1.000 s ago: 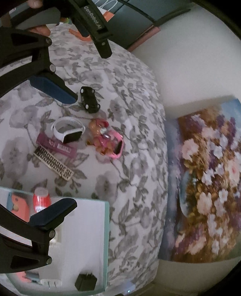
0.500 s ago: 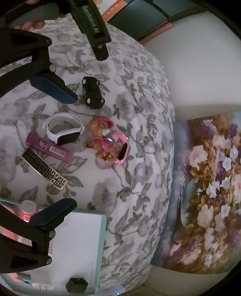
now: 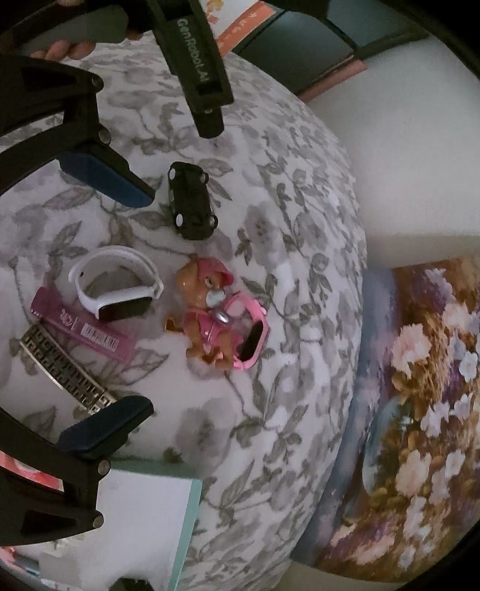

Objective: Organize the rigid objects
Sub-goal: 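Grasp the white watch band with the right tool while the left tool grasps the black toy car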

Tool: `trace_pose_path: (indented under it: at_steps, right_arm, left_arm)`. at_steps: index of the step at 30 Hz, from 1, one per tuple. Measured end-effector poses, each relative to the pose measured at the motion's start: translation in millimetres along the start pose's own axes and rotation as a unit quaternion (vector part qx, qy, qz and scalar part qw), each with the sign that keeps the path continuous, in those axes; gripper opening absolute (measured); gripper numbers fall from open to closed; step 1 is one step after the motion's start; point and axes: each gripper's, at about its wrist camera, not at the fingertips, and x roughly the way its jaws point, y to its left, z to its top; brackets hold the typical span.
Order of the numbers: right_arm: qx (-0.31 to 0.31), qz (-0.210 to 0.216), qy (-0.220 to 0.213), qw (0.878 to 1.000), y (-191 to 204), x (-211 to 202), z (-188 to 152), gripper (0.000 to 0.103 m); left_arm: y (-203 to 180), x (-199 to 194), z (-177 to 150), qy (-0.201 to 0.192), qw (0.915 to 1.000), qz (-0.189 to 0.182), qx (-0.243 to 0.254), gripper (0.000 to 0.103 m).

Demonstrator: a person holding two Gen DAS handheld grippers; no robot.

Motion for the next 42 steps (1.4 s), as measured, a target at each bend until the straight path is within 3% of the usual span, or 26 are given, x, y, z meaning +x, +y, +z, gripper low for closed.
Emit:
trace_pose_path:
  at_steps: [6,12,14,20,27,32,42]
  right_arm:
    - [-0.028,0.016,0.02,0.999,8,15,-8,0.102]
    - [-0.049,0.024,0.022,0.998,20,15,-13,0.09]
    - [-0.054,0.026,0.025,0.998,23,17,-15,0.078]
    - [-0.067,0.011,0.026,0.997,25,21,-19,0.068]
    - [-0.067,0.007,0.034,0.997,22,27,-21,0.064]
    - [-0.062,0.009,0.034,0.997,16,33,-19,0.055]
    - [-0.053,0.028,0.027,0.998,7,37,-11,0.056]
  left_arm:
    - [7,11,4,0.017,0.9998,-0.002,-0.01,0.102]
    - [8,17,4,0.036,0.9992,-0.017,-0.01,0.102]
    - [6,19,3,0.04,0.9988,-0.026,-0.007,0.102]
    - [-6,23,2,0.045,0.9978,-0.048,0.007,0.102]
    - [-34,30,-1,0.049,0.996,-0.065,0.037,0.102]
    - [-56,36,-3,0.051,0.9944,-0.07,0.06,0.102]
    - [-76,47,-5,0.051,0.9927,-0.059,0.092,0.102]
